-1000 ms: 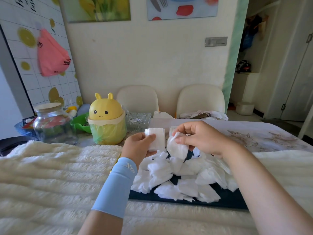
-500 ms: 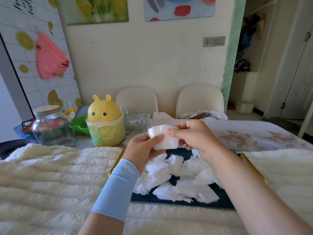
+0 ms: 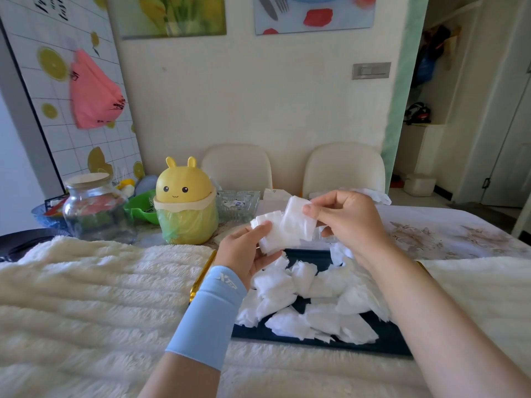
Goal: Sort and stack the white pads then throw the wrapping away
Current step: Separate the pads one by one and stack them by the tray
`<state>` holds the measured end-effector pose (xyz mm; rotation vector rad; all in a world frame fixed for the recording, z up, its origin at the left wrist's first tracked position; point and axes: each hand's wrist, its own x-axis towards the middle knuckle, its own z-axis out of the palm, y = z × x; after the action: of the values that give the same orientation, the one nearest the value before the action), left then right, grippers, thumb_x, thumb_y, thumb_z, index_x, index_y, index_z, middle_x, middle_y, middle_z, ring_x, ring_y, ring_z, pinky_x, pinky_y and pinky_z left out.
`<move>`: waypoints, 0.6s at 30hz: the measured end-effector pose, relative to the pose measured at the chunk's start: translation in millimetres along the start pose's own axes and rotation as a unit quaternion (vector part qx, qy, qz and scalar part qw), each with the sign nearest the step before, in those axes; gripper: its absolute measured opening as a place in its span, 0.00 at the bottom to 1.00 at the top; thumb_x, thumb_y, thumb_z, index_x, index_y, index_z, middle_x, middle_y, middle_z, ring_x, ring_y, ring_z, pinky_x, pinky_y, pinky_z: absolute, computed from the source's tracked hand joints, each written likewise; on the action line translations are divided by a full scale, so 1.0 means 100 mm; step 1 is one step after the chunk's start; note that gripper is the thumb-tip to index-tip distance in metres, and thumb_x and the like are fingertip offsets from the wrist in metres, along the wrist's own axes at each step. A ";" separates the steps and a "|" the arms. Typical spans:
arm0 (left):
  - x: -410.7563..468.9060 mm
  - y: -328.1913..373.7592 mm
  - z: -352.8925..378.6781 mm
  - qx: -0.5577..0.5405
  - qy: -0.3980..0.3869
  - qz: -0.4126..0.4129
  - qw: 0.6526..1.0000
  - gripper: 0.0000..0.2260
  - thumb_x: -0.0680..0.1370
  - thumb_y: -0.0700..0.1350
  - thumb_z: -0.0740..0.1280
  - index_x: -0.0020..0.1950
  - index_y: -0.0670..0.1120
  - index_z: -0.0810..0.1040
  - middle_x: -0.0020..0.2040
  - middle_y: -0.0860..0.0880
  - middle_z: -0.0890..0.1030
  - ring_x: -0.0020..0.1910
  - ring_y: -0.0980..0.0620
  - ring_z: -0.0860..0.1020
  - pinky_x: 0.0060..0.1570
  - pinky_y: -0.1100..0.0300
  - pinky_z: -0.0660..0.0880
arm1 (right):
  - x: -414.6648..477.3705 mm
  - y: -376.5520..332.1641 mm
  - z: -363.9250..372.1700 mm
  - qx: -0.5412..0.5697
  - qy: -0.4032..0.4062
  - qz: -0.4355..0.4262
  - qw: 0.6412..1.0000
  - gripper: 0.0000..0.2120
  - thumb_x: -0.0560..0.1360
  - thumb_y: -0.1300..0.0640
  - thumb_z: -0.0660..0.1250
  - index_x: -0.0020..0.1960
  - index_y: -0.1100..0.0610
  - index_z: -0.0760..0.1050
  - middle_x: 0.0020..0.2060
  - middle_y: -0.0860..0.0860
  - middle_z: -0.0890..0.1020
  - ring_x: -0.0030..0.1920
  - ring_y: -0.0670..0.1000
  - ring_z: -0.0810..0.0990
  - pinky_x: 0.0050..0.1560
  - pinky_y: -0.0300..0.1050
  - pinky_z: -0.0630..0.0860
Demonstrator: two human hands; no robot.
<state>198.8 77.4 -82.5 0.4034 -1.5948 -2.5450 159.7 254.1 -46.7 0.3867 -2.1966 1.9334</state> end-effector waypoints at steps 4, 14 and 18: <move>0.01 0.00 -0.01 0.054 -0.007 0.029 0.998 0.06 0.76 0.42 0.72 0.48 0.39 0.81 0.54 0.36 0.83 0.45 0.44 0.84 0.43 0.54 0.83 | -0.01 -0.07 -0.06 0.045 -0.102 -0.004 0.994 0.06 0.70 0.66 0.77 0.40 0.60 0.81 0.30 0.51 0.82 0.27 0.48 0.75 0.26 0.39 0.72; -0.06 0.01 0.04 0.080 -0.100 0.041 0.991 0.13 0.76 0.47 0.72 0.54 0.39 0.82 0.51 0.38 0.85 0.48 0.44 0.85 0.46 0.54 0.83 | 0.02 0.02 0.04 -0.120 -0.067 -0.048 0.989 0.08 0.68 0.60 0.81 0.41 0.54 0.83 0.34 0.50 0.84 0.30 0.42 0.78 0.30 0.36 0.73; -0.07 0.01 0.04 0.111 -0.094 0.071 0.987 0.11 0.72 0.39 0.75 0.54 0.40 0.83 0.49 0.41 0.86 0.47 0.47 0.85 0.47 0.58 0.82 | -0.01 0.01 0.06 -0.131 -0.042 -0.031 0.990 0.12 0.68 0.51 0.81 0.49 0.50 0.81 0.43 0.46 0.84 0.38 0.41 0.81 0.37 0.34 0.73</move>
<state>204.0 81.6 -78.7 0.0639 -1.9060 -2.3691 160.1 248.1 -49.0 0.4953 -2.4204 1.5969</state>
